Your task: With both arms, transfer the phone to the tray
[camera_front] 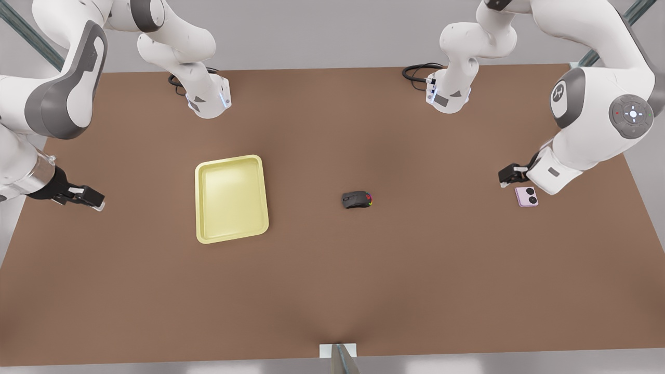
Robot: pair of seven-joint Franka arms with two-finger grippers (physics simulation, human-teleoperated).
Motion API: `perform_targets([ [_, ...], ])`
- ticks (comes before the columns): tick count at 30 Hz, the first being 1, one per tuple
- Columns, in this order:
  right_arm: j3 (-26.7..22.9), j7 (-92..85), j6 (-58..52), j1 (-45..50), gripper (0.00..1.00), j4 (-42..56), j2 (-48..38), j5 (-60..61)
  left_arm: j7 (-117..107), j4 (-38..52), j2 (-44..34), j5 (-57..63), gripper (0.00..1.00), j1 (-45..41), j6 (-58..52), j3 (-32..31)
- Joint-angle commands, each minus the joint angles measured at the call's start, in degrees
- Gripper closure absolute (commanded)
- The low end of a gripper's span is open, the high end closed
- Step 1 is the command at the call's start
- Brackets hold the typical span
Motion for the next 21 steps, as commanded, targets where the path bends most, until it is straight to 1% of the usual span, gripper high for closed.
perform_targets([
  [1,0.0,1.9,0.4,-0.1,0.0,0.0,-0.1,0.4,-0.6,0.0,0.4,0.1,0.0,0.0,1.6,0.0],
  [3,0.0,2.5,0.3,-0.1,0.0,0.0,-0.3,0.8,-0.5,0.3,2.2,0.0,0.0,0.5,1.7,0.5],
  [4,0.0,2.5,0.3,-0.1,0.0,0.0,-0.3,0.7,2.3,0.2,3.1,-0.1,0.0,0.7,1.7,2.5],
  [6,0.0,2.5,0.3,-0.1,0.0,0.0,-0.2,0.7,15.2,-0.4,6.0,-0.9,0.0,0.9,4.3,9.0],
  [7,0.0,2.4,0.3,-0.1,0.0,0.0,-0.2,0.7,18.3,-0.4,7.3,-1.0,0.0,0.8,5.5,10.7],
  [8,0.0,2.4,0.3,-0.1,0.0,0.0,-0.2,0.7,20.7,-5.7,7.0,-1.0,0.0,0.9,10.7,12.2],
  [10,0.0,2.4,0.3,-0.1,0.0,0.0,-0.1,0.7,30.3,-16.6,5.5,-5.1,0.0,0.8,23.5,17.2],
  [11,0.0,2.4,0.3,-0.1,0.0,0.0,-0.1,0.7,35.0,-17.7,6.0,-5.8,0.0,1.0,25.7,19.1],
  [13,0.0,2.4,0.3,-0.1,0.0,0.0,-0.1,0.7,42.9,-24.7,5.6,-7.2,0.0,0.9,33.2,21.6],
  [14,0.0,2.4,0.3,-0.1,0.0,0.0,0.0,0.7,43.7,-26.9,5.1,-7.4,0.0,0.9,35.3,21.9],
  [16,0.0,2.4,0.3,-0.1,0.0,0.0,0.1,0.7,44.3,-35.2,3.4,-8.1,0.0,0.9,44.9,21.9],
  [18,0.0,2.3,0.3,-0.1,0.0,0.0,0.1,0.7,47.7,-40.2,3.4,-8.2,0.0,0.9,50.8,22.0],
  [19,0.0,2.3,0.3,-0.1,0.0,0.0,0.1,0.7,48.5,-42.3,3.5,-8.2,0.0,1.0,53.5,22.0],
  [21,0.0,2.2,0.3,-0.1,0.0,0.0,0.1,0.7,48.8,-43.7,4.6,-8.2,0.0,1.0,55.0,22.8],
])
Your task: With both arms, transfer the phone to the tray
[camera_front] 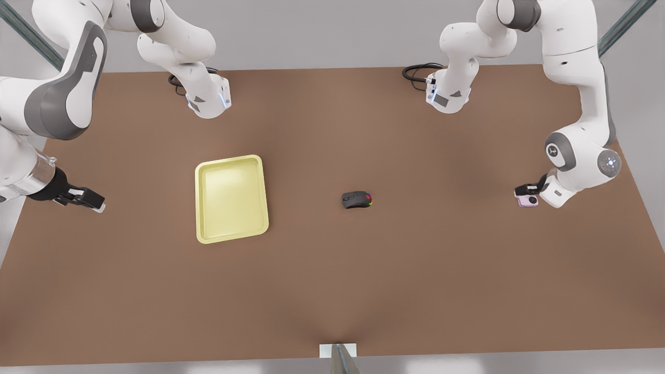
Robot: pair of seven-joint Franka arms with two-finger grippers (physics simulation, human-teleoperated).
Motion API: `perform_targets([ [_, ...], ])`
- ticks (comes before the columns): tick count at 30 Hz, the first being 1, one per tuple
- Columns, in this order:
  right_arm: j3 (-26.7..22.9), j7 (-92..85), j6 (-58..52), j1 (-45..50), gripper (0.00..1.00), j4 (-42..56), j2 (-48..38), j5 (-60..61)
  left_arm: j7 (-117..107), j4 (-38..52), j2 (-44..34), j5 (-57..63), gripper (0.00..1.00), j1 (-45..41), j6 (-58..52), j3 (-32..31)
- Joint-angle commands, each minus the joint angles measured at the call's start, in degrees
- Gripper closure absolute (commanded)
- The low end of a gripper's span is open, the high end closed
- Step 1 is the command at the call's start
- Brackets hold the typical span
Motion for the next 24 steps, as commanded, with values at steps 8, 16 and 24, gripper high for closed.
perform_targets([
  [8,0.0,0.3,0.0,0.0,0.0,0.0,-0.1,-0.2,28.3,-2.9,5.6,-0.3,0.0,2.2,16.8,1.8],
  [16,0.0,0.3,0.0,-0.1,0.0,0.0,-0.1,-0.2,28.3,-3.7,8.2,-4.5,0.0,2.9,16.7,1.7],
  [24,0.0,0.3,0.0,-0.1,0.0,0.0,-0.1,-0.2,28.3,-3.6,11.4,-7.1,0.0,3.5,17.8,1.7],
])
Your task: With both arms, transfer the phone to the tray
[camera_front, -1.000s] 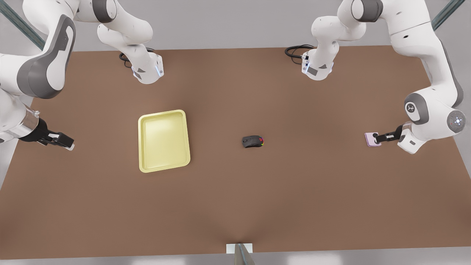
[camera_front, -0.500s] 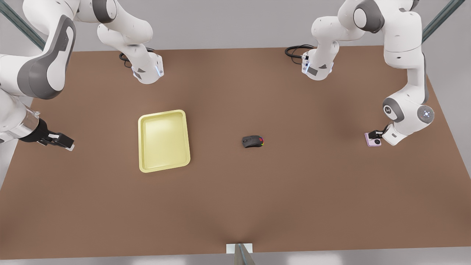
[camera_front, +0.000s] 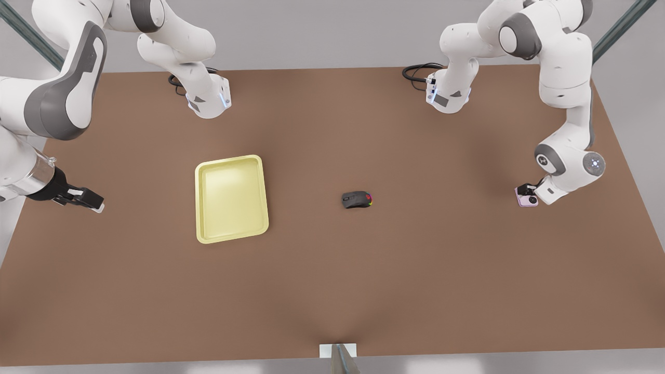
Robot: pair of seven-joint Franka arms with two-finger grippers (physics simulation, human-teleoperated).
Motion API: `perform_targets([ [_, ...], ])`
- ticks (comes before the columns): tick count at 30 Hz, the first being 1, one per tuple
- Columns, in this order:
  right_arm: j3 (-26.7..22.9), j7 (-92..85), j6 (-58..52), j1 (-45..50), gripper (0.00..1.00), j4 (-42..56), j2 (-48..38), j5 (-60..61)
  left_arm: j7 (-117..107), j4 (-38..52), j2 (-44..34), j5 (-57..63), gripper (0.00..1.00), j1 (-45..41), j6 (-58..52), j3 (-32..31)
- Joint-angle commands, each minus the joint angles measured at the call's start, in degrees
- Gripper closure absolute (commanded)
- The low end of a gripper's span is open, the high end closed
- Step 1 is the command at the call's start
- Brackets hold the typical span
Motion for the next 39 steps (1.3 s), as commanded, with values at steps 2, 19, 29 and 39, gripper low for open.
perform_targets([
  [2,0.0,0.1,0.0,0.0,0.0,0.0,-0.1,0.0,7.3,0.0,1.1,-1.9,0.0,0.0,1.3,-0.1],
  [19,0.0,0.2,0.0,0.0,0.0,0.0,-0.1,0.0,7.3,0.0,2.8,-3.2,0.21,0.0,1.1,-0.6],
  [29,0.0,0.1,0.0,0.0,0.0,0.0,-0.1,0.1,7.2,0.7,1.9,-3.2,0.24,-0.8,-1.4,-0.7],
  [39,0.0,0.1,0.1,0.0,0.0,0.0,-0.1,0.1,-34.8,13.7,-2.5,-2.9,0.24,-30.3,-21.5,-1.4],
])
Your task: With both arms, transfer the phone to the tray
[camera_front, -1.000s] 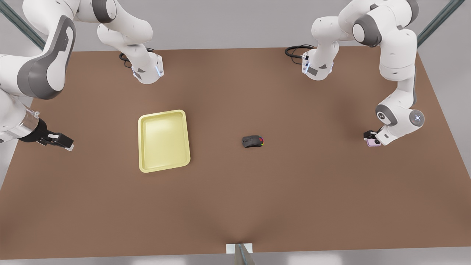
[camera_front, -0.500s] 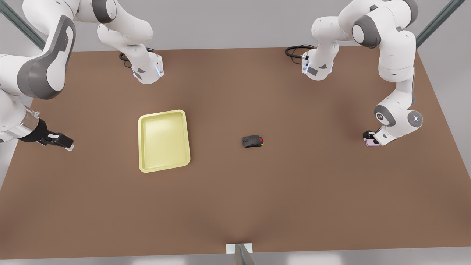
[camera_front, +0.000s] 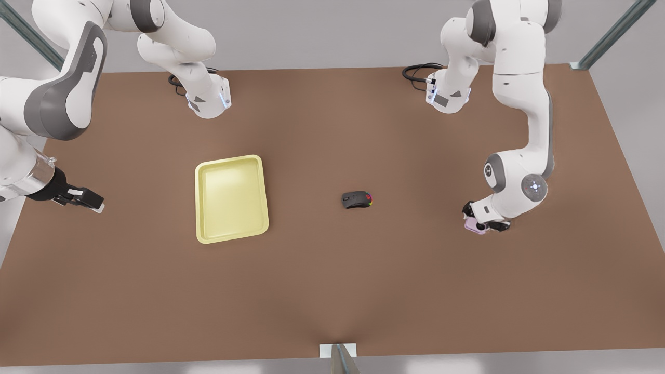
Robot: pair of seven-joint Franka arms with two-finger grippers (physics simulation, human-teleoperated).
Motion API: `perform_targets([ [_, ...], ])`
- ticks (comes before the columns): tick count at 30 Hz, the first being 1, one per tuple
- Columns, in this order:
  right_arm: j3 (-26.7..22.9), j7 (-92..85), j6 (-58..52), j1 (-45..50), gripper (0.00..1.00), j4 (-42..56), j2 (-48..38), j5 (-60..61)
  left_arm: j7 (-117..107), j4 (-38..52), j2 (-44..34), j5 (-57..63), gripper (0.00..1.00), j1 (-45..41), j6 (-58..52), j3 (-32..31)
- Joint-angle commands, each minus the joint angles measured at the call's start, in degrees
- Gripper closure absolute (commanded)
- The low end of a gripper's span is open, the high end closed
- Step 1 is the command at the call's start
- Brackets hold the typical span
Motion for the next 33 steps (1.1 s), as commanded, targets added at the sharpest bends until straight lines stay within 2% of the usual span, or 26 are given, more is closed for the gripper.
perform_targets([
  [1,0.0,0.0,0.0,0.0,0.0,0.0,-0.1,0.0,-37.4,3.1,0.4,-0.3,0.24,-6.0,-11.3,0.0],
  [3,0.0,0.0,0.0,0.0,0.0,0.0,-0.1,0.0,-49.5,9.8,2.4,-0.4,0.24,-12.2,-16.9,-0.1],
  [5,0.0,0.1,0.0,0.0,0.0,0.0,-0.1,0.0,-61.1,16.9,5.3,-0.5,0.24,-13.8,-21.0,-4.2],
  [8,0.0,0.3,0.0,0.0,0.0,0.0,-0.1,0.2,-76.7,25.6,9.4,-0.3,0.24,-13.9,-21.5,-11.7],
  [11,0.0,0.3,0.0,0.0,0.0,0.0,-0.2,0.3,-86.6,31.8,12.6,-0.6,0.24,-17.3,-21.5,-13.0],
  [16,-0.1,0.8,0.0,-0.1,0.0,0.0,-0.2,0.6,-104.1,45.1,22.0,-0.6,0.24,-18.5,-20.3,-19.4],
  [20,-0.2,0.0,-3.2,-0.1,0.0,0.1,-0.7,-0.1,-112.7,45.3,25.8,-0.3,0.24,-20.7,-10.7,-19.4],
  [21,0.0,-4.3,-9.9,0.1,0.0,0.2,-0.7,1.0,-114.3,45.3,26.7,-0.2,0.24,-21.1,-9.6,-19.4],
  [22,0.5,-4.1,-11.2,0.3,0.0,0.4,-0.9,1.0,-115.0,45.2,27.7,-0.1,0.24,-21.3,-7.6,-19.4],
  [29,0.3,-4.0,-9.3,0.0,0.0,1.1,0.3,0.5,-115.6,51.1,35.0,0.6,0.24,-22.6,-3.3,-18.9],
  [33,0.4,-4.0,-9.3,0.2,0.0,1.1,0.5,0.4,-103.1,53.4,35.9,9.6,0.24,-22.8,-3.9,-19.2],
])
